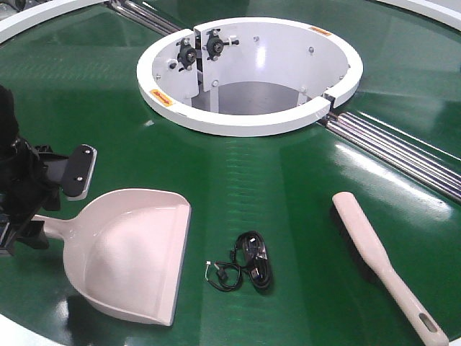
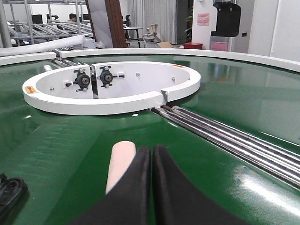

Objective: Clean and inspect green conveyor with broom and dustpan
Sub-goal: 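Reach the left gripper down and grasp the pink dustpan handle, then lift the dustpan handle with the left gripper, tilting its lip down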

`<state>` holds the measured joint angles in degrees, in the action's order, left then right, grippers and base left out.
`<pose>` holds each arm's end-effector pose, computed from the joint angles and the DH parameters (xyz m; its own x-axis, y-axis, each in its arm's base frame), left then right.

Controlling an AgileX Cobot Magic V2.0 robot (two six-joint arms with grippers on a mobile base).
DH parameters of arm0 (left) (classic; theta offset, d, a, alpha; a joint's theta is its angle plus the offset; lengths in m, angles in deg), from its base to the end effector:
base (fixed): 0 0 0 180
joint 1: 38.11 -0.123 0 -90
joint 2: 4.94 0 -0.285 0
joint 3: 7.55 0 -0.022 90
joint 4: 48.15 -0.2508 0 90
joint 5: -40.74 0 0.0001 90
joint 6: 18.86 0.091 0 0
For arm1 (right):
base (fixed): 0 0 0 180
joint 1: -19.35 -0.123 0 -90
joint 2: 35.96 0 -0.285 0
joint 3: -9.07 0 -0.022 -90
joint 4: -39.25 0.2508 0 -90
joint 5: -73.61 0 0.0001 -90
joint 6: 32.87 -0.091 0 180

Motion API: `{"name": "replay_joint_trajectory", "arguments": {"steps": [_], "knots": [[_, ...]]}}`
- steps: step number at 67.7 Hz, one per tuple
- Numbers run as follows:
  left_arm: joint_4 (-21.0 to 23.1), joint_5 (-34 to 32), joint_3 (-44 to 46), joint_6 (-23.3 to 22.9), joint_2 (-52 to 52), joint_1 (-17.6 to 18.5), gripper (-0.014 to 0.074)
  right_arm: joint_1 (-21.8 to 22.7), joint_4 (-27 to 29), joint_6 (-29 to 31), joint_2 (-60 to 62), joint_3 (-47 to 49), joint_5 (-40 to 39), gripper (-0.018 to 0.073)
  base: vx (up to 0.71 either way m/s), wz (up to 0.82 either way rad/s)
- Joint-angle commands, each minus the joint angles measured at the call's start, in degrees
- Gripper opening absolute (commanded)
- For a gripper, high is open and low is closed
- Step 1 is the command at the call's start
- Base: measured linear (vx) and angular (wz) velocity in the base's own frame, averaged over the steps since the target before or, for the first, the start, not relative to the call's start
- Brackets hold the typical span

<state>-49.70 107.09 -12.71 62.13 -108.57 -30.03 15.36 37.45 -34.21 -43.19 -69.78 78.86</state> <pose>0.3164 -0.0426 0.2494 -0.0070 0.9999 0.0120 0.9961 0.0059 0.0875 0.0568 0.0037 0.1958 -0.0226 -0.0095 -0.9997 -0.0669 0.9977 -0.0080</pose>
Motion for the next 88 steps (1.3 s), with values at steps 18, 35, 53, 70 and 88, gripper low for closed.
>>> {"name": "replay_joint_trajectory", "arguments": {"steps": [18, 35, 53, 70, 88], "knots": [[-0.61, -3.67, 1.01, 0.38, 0.47, 0.28, 0.0465, 0.29, -0.66, 0.37, 1.02, -1.14, -4.35, -0.001, 0.0, 0.0], [-0.67, -4.01, 1.01, 1.53, -1.45, 0.28, 0.0465, 0.29, -0.66, 0.37, 1.02, -1.14, -4.35, -0.001, 0.0, 0.0], [-0.57, -5.56, 1.01, 3.47, -2.7, 0.28, 0.0465, 0.29, -0.66, 0.37, 1.02, -1.14, -4.42, -0.001, 0.0, 0.0], [-0.58, -5.7, 1.01, 3.47, -4.9, 0.28, 0.046, 0.29, -0.66, 0.37, 1.02, -1.14, -4.42, -0.001, 0.0, 0.0], [-0.83, -6.01, 1.01, 3.47, -5.9, 0.28, 0.0317, 0.29, -0.66, 0.37, 1.02, -1.14, -4.42, -0.001, 0.0, 0.0]]}}
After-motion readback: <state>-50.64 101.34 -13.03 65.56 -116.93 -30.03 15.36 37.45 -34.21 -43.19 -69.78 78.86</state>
